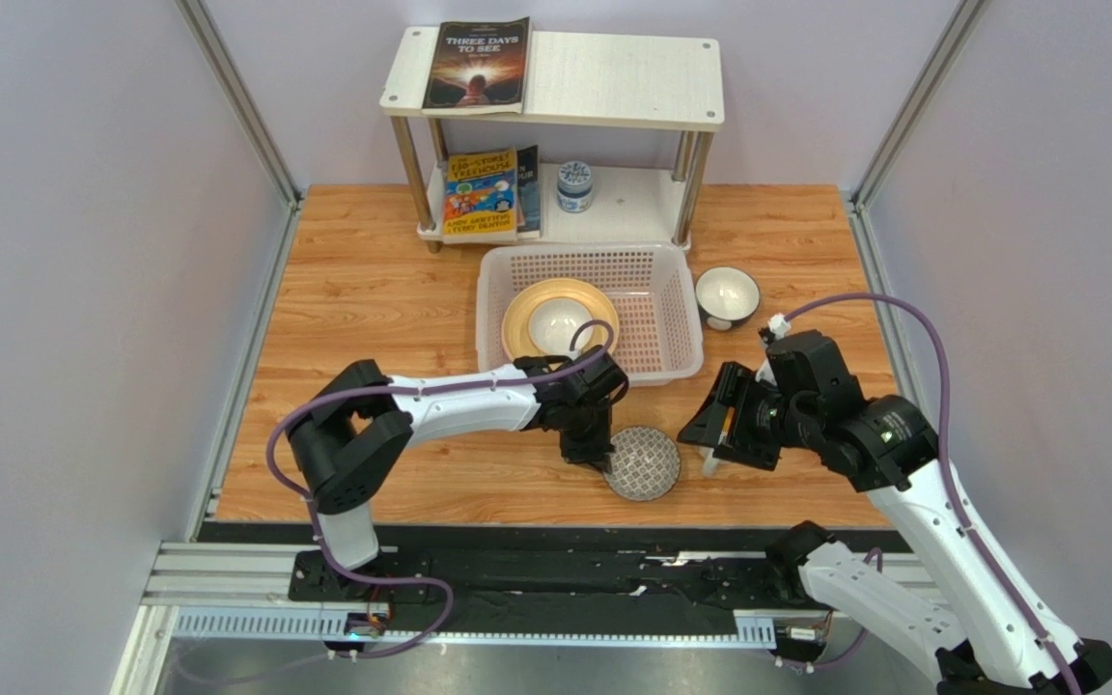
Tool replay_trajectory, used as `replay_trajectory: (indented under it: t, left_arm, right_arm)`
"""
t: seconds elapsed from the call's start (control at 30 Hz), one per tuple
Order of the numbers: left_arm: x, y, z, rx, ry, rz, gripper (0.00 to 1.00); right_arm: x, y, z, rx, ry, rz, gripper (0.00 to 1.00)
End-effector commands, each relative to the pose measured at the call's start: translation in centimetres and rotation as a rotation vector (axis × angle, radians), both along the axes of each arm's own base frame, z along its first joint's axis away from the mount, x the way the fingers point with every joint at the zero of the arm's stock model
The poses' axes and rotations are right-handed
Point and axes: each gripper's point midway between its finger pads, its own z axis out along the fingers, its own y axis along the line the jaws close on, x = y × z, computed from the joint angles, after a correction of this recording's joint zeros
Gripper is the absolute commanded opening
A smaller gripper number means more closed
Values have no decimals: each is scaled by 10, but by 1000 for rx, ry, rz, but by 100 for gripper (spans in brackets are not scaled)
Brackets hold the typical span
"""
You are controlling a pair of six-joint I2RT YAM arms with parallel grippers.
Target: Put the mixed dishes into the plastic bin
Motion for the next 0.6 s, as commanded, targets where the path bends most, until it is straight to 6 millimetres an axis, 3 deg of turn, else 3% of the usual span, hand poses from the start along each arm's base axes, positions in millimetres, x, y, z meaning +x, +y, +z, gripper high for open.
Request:
replay_trajectory:
  t: [0.0,0.07,0.2,0.3,0.4,0.47,0.57]
  left_arm:
    - [-21,39,10,57,7,35,0]
    - [-21,56,25,60,-39,62,0]
    - [-26,90,30,145,-66,63,0]
    - [-28,98,28,167,-59,56,0]
    - [-29,99,23,163,-48,59,0]
    - [-31,100,19,169,-33,56,0]
    - [-33,104,15,180,-27,57,0]
  right_arm:
    - [-5,6,-8,38,38,5,62]
    - [-7,12,-12,62,59,14,62]
    - [-7,23,-18,55,69,24,62]
    - [-13,36,-28,18,93,59,63]
    - [-18,61,-41,3,107,106,64]
    - [-20,79,-58,-3,129,122,64]
    - [-18,89,-81,-50,126,124,65]
